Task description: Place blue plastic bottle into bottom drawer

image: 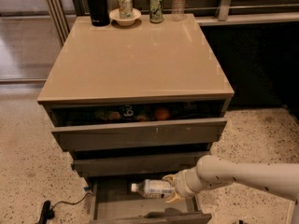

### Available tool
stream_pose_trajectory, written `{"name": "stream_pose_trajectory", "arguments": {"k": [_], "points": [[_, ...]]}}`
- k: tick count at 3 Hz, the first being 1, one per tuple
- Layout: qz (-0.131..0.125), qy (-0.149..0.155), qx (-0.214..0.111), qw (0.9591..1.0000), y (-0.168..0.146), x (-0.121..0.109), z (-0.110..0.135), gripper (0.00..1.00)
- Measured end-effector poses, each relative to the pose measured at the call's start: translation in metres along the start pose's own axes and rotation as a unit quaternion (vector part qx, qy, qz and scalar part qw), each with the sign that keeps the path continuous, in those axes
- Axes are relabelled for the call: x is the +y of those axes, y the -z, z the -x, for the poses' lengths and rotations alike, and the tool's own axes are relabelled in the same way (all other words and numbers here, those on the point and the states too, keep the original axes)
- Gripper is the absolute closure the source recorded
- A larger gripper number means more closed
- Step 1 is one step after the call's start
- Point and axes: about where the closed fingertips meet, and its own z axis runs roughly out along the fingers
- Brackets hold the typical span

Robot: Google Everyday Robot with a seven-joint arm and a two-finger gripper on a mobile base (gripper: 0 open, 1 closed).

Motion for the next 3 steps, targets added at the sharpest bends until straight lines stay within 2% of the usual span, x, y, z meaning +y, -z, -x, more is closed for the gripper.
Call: {"name": "stream_pose_trajectory", "arguments": {"k": [1,2,3], "points": [[0.025,-0.016,-0.004,0.9995,-0.044,0.007,-0.024,1.0],[0.026,-0.019,-0.003,0.9995,-0.048,0.009,-0.028,1.0],[0.025,-0.028,0.0,0.9993,-0.064,0.012,-0.045,1.0]]}}
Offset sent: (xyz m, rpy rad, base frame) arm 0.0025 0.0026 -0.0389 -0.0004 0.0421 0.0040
